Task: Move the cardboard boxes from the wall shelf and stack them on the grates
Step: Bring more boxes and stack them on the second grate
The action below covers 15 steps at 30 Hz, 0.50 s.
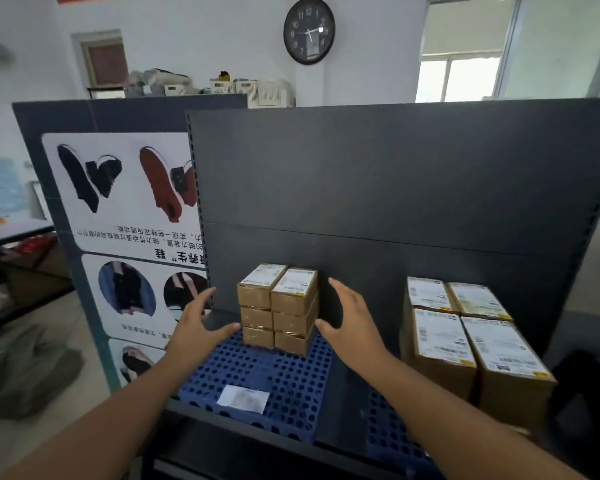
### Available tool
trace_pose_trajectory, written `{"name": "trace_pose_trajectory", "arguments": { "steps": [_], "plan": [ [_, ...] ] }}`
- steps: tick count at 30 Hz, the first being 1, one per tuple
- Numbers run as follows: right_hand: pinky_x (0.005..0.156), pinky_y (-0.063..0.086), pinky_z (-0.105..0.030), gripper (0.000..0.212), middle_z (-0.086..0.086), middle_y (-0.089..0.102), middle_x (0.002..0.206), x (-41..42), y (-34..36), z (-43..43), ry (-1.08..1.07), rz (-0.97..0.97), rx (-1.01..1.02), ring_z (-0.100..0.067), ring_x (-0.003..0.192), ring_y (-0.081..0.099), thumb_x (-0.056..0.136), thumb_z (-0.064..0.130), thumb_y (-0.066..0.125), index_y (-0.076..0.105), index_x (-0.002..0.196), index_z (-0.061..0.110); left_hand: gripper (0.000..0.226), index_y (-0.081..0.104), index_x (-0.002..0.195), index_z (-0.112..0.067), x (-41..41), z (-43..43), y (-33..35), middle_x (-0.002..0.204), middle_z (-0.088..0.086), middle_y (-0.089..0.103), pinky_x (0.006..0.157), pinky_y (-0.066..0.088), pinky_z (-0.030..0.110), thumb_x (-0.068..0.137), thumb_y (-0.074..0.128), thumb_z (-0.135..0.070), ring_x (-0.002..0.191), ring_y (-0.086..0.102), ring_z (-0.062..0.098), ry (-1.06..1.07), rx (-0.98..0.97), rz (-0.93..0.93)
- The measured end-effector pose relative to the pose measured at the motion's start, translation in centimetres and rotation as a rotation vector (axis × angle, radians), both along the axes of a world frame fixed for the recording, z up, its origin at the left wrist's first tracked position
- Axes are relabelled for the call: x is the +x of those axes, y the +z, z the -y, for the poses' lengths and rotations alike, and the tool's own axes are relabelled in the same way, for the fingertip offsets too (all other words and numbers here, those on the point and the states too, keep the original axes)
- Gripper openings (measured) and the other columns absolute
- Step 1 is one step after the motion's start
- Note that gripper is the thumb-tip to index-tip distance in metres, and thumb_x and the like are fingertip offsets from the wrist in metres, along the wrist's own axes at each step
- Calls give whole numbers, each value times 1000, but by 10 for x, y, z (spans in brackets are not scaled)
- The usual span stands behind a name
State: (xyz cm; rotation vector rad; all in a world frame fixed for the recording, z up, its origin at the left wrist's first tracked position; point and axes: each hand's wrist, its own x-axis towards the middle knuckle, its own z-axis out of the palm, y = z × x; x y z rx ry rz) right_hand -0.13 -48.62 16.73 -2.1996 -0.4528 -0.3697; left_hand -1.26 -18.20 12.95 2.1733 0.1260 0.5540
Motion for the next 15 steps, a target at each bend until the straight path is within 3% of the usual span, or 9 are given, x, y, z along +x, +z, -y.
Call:
{"name": "trace_pose_trajectory", "arguments": {
  "steps": [3,6,8,12,15],
  "plan": [
    [107,36,-27,84,3,27,152,26,-28,-24,-42,-134,131,-8,129,37,87,25,71,18,151,39,95,32,145,-43,31,-23,-19,150,0,40,86,47,35,67,86,-47,112,53,17,-56,-92,-50],
    [109,39,-37,86,-2,31,152,50,-55,-44,-95,-249,186,-15,135,35,86,20,72,18,151,38,98,30,145,-46,63,-37,-39,153,0,36,89,52,41,65,87,-43,111,54,21,-180,-243,-147],
    [106,40,-35,86,-3,33,150,64,-71,-55,-107,-314,211,-15,134,35,86,21,72,17,151,38,104,27,145,-50,83,-40,-51,150,-5,34,90,52,41,59,86,-48,112,54,23,-266,-310,-201],
    [104,42,-36,84,3,40,141,83,-93,-71,-134,-406,278,-9,124,38,86,24,73,18,148,41,100,27,130,-65,112,-33,-69,132,-35,36,87,48,20,48,86,-65,115,51,6,-397,-376,-220],
    [98,46,-28,80,14,47,129,90,-102,-79,-121,-432,305,-6,118,47,87,17,70,18,138,51,105,28,138,-55,124,-25,-77,136,-31,40,101,47,29,52,87,-63,123,46,-1,-463,-397,-215]
  ]
}}
